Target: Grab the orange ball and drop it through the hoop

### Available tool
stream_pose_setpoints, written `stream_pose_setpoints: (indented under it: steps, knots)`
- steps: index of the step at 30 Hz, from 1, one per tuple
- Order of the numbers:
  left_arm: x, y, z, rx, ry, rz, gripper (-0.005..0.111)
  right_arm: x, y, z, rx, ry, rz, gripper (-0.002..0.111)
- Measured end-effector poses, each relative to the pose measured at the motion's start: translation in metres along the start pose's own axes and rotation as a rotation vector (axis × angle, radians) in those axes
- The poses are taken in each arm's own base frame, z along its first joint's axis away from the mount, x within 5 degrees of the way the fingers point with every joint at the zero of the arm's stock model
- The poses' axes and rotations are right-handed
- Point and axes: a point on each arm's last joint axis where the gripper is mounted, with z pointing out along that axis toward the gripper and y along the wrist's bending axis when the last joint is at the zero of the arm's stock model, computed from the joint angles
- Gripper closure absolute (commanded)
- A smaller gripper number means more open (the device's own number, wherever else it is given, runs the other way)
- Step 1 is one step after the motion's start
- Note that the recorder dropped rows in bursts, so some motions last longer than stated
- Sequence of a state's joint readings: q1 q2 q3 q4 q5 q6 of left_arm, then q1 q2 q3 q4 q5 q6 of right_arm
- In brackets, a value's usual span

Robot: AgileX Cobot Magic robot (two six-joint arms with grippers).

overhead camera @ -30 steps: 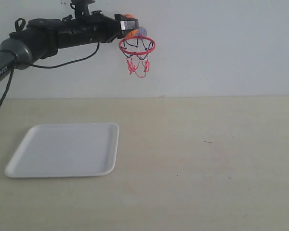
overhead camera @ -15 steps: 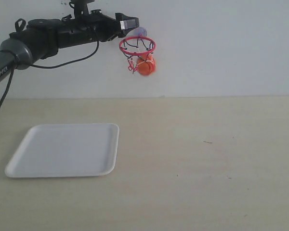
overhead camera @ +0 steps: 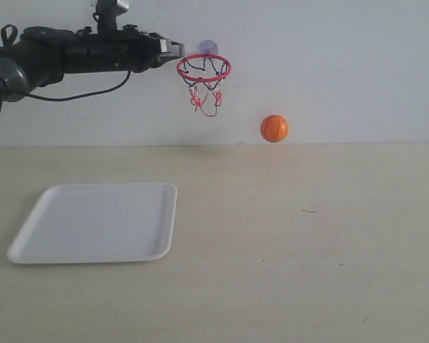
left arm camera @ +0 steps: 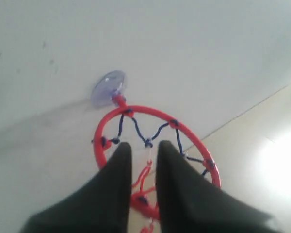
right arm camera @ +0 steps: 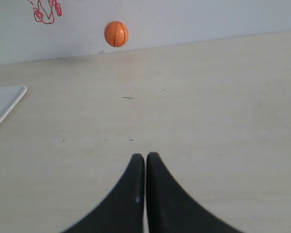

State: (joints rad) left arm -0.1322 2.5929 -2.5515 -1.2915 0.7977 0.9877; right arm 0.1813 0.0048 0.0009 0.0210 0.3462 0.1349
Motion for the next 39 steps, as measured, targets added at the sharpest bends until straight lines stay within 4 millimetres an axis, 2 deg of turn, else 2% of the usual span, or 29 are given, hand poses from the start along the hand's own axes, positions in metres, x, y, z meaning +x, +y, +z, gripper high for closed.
stream_pose_setpoints:
  steps: [5,9,16,20,25,29,31,33,35,37,39]
  knots:
    - [0.003,0.019,-0.027,0.068,0.082,-0.071,0.103,0.0,0.0,0.0,0.0,0.0,0.0,0.108]
    - [0.006,0.025,-0.041,0.124,0.147,-0.13,0.103,0.0,0.0,0.0,0.0,0.0,0.0,0.108]
    - [0.01,0.024,-0.051,0.18,0.23,-0.247,0.103,0.0,0.0,0.0,0.0,0.0,0.0,0.108]
    - [0.017,0.025,-0.054,0.112,0.321,-0.322,0.103,0.0,0.0,0.0,0.0,0.0,0.0,0.108]
    - [0.023,0.014,-0.064,0.069,0.415,-0.357,0.103,0.0,0.0,0.0,0.0,0.0,0.0,0.108]
    - [0.024,-0.019,-0.092,0.08,0.481,-0.369,0.103,0.0,0.0,0.0,0.0,0.0,0.0,0.108]
    - [0.04,-0.042,-0.111,0.112,0.517,-0.4,0.103,0.0,0.0,0.0,0.0,0.0,0.0,0.108]
    - [0.072,-0.076,-0.137,0.202,0.479,-0.484,0.103,0.0,0.0,0.0,0.0,0.0,0.0,0.108]
    - [0.096,-0.108,-0.16,0.262,0.359,-0.573,0.103,0.0,0.0,0.0,0.0,0.0,0.0,0.108]
    - [0.123,-0.138,-0.187,0.267,0.26,-0.633,0.103,0.0,0.0,0.0,0.0,0.0,0.0,0.108]
    - [0.151,-0.169,-0.217,0.256,0.244,-0.626,0.103,0.0,0.0,0.0,0.0,0.0,0.0,0.108]
